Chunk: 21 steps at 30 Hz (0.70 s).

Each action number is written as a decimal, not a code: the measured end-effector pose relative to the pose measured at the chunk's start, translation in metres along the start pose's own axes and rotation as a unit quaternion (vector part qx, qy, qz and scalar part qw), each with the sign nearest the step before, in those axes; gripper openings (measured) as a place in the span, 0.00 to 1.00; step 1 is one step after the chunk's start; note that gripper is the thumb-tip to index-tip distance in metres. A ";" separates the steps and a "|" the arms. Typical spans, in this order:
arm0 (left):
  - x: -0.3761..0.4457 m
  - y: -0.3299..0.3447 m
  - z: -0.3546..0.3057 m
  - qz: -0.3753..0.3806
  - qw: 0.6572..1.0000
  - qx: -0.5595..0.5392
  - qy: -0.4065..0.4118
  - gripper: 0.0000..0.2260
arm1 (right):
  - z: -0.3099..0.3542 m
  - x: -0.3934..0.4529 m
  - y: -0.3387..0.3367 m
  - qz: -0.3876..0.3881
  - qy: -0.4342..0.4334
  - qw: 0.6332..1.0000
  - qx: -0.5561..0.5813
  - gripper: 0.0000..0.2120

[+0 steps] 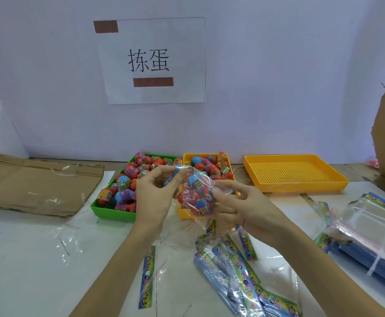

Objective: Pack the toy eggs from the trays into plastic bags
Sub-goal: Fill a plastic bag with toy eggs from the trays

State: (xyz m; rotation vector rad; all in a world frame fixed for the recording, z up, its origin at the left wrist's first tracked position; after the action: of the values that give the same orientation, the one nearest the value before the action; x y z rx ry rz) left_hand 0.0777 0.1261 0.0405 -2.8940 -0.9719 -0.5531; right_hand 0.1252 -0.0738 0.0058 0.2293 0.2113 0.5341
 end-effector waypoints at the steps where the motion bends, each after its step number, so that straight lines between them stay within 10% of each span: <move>1: 0.001 0.000 0.001 0.006 1.000 -0.008 -0.010 0.09 | 0.001 0.000 0.000 0.004 -0.002 1.000 -0.017 0.23; 12: 0.004 -0.004 0.004 0.002 0.999 0.042 -0.003 0.03 | 0.030 0.002 -0.041 -0.105 -0.097 0.990 -0.020 0.19; 21: -0.017 0.033 -0.015 0.117 0.961 0.222 0.115 0.03 | 0.084 -0.035 -0.103 -0.396 -0.320 0.839 -0.191 0.11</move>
State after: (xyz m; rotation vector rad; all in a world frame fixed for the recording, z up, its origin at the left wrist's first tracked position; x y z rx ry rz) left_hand 0.0795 0.0876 0.0516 -2.4314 -0.6138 -0.5527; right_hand 0.1664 -0.1920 0.0633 -0.0905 -0.4533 -0.3515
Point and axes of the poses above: each hand's wrist, its own x-axis towards the middle knuckle, its own y-axis out of the palm, z = x × y, the point moved 10 cm from there along x, towards the middle knuckle, and after that the axes turned 4 degrees about -z, right-handed, at the moved point
